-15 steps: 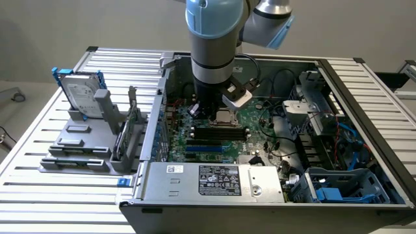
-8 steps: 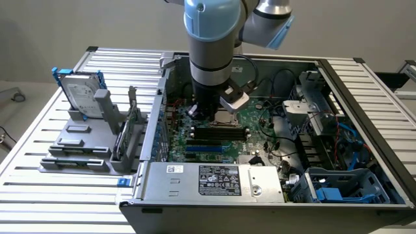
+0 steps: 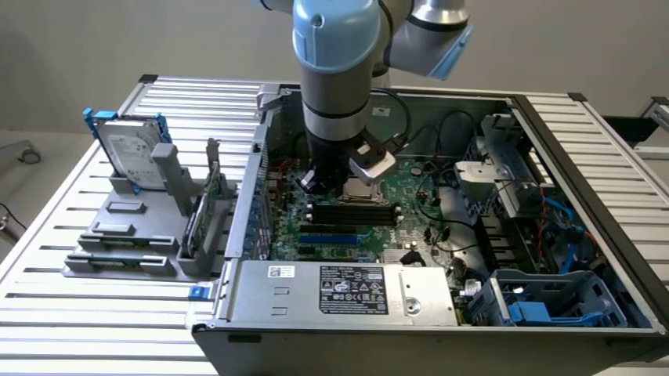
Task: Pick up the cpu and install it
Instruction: 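Install the second cpu locking lever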
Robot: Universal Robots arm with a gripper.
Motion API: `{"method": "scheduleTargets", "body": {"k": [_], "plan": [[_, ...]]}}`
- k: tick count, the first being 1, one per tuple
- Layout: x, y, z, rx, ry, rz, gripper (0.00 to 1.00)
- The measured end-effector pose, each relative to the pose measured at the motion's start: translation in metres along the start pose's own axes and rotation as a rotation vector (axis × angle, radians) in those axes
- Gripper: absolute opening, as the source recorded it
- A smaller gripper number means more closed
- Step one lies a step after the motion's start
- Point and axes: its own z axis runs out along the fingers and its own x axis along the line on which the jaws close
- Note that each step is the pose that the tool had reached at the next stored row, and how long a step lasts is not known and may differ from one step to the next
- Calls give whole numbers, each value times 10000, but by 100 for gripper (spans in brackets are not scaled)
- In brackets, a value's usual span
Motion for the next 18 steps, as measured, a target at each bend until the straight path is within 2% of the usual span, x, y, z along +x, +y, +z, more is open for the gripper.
{"method": "scheduleTargets", "body": {"k": [4, 13, 18], "plan": [[-3, -20, 37, -15, 6, 41, 11], [-21, -34, 102, -86, -53, 50, 11], [-24, -44, 119, -91, -55, 49, 11]]}}
